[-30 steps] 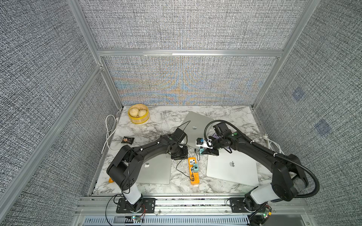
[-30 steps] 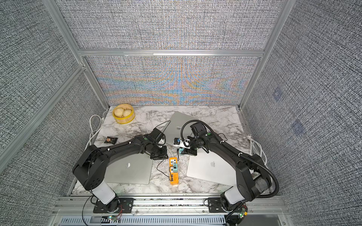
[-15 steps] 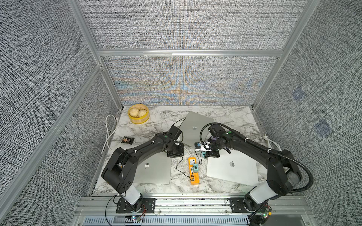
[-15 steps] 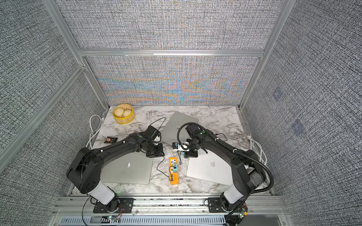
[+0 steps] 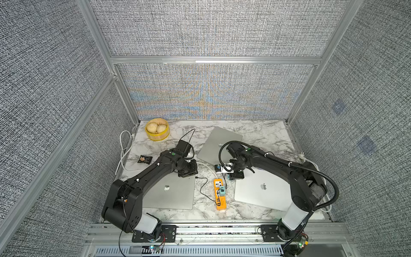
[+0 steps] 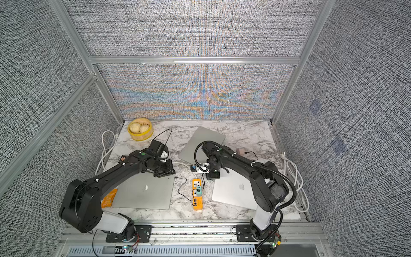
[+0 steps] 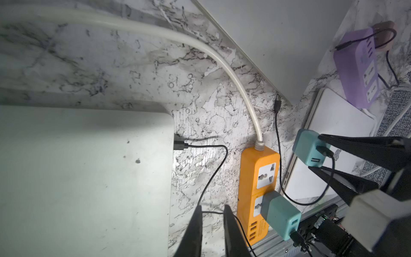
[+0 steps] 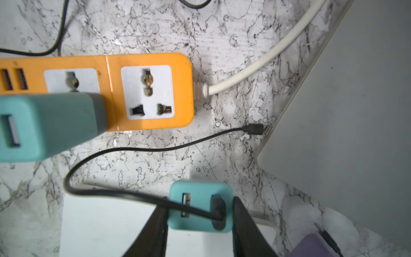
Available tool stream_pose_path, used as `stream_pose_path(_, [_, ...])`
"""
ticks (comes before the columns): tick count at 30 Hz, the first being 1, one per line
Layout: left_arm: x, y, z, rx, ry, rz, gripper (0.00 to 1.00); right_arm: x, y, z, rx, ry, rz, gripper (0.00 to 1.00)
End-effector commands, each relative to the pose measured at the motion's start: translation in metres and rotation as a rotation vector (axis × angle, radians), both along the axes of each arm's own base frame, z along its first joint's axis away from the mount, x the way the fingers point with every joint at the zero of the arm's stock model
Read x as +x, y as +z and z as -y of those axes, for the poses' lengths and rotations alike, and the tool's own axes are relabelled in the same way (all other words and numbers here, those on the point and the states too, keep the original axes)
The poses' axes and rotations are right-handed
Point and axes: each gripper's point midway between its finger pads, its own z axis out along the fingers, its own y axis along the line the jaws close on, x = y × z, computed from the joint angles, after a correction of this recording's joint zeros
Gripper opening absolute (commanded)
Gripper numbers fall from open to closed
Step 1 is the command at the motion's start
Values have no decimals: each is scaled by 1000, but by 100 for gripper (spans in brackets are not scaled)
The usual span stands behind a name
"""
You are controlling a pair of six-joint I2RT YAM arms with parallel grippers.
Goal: Unplug the laptop charger
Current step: Place the plug at the center of the board.
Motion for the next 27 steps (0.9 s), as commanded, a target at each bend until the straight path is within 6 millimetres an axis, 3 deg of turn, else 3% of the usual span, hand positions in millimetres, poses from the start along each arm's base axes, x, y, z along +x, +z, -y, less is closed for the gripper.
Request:
stream_pose_path(1, [-5,1,-13,26,-2,-6,19,0,-5,3,-53,-33,-18,11])
stream_pose_path(11, [-10,3,-32,10,36,-13,19,9,-17,-3,-140,-78,-31,12])
stream_pose_path(19, [-12,3,-37,21,43,-25,19,-7,-23,-27,-107,-29,-77,14])
stream_pose_path(27, [-14,1,-38,18,53,-32,19,13,-30,-11,-189,-151,-38,14])
